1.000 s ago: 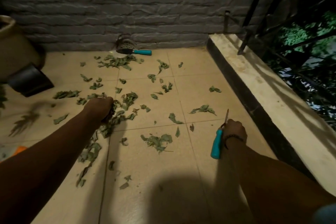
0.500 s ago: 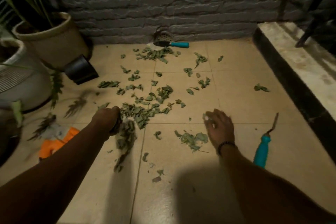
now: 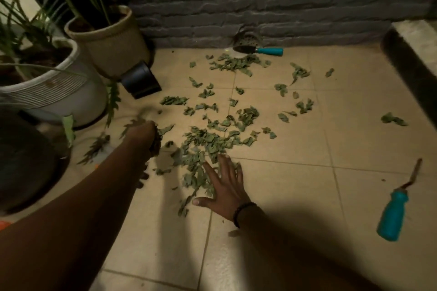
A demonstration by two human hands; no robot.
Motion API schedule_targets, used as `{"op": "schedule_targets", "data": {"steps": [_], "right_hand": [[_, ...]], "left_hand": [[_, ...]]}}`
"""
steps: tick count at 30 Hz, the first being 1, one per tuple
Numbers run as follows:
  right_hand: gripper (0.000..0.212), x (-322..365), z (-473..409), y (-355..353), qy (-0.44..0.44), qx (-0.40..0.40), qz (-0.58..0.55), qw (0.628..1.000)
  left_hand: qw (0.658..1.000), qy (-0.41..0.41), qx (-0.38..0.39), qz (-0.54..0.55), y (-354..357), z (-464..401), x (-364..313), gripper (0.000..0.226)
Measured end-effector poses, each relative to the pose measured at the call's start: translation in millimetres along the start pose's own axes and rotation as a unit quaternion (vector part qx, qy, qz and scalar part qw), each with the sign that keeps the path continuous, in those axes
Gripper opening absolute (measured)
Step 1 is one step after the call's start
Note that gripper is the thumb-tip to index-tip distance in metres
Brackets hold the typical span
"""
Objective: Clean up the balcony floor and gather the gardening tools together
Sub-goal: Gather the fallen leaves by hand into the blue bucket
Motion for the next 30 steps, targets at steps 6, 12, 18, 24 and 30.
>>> {"op": "schedule_targets", "data": {"steps": [6,12,18,24,30], "right_hand": [[0.092,51.3,-35.1,25.7,-0.111,-0.008,0.082,0.990],[0.036,56.8,-74.5,20.9,-0.099,-0.098,0.112,0.984],[0.028,46.7,-95.2,-14.0,0.105,-0.086,-0.281,0.950],[0.016,91.7,-101.3,-85.9,0.159,-0.050,-0.760,0.629],[0.020,117.4,-94.2,-136.4,0.106,-0.106,-0.759,0.633]], "left_hand": [[0.999,-0.005,-0.038,-0.015,-33.6,-18.9,17.4,0.046],[0.997,-0.011,-0.076,-0.032,-53.8,-30.8,28.1,0.043],[0.998,-0.011,-0.067,-0.012,-46.7,-30.3,30.9,0.039],[0.990,-0.028,0.047,0.133,4.1,-23.1,24.5,0.044],[0.959,0.008,0.138,0.248,32.7,26.7,-7.2,0.039]]}}
Point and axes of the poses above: each hand's wrist, its own z-axis away from the middle knuckle, its own y-axis out of the palm, x = y × z, the point moved 1 cm from there along -z, towards the middle knuckle, and after that the axes turned 4 degrees about z, right-handed, at the moved point
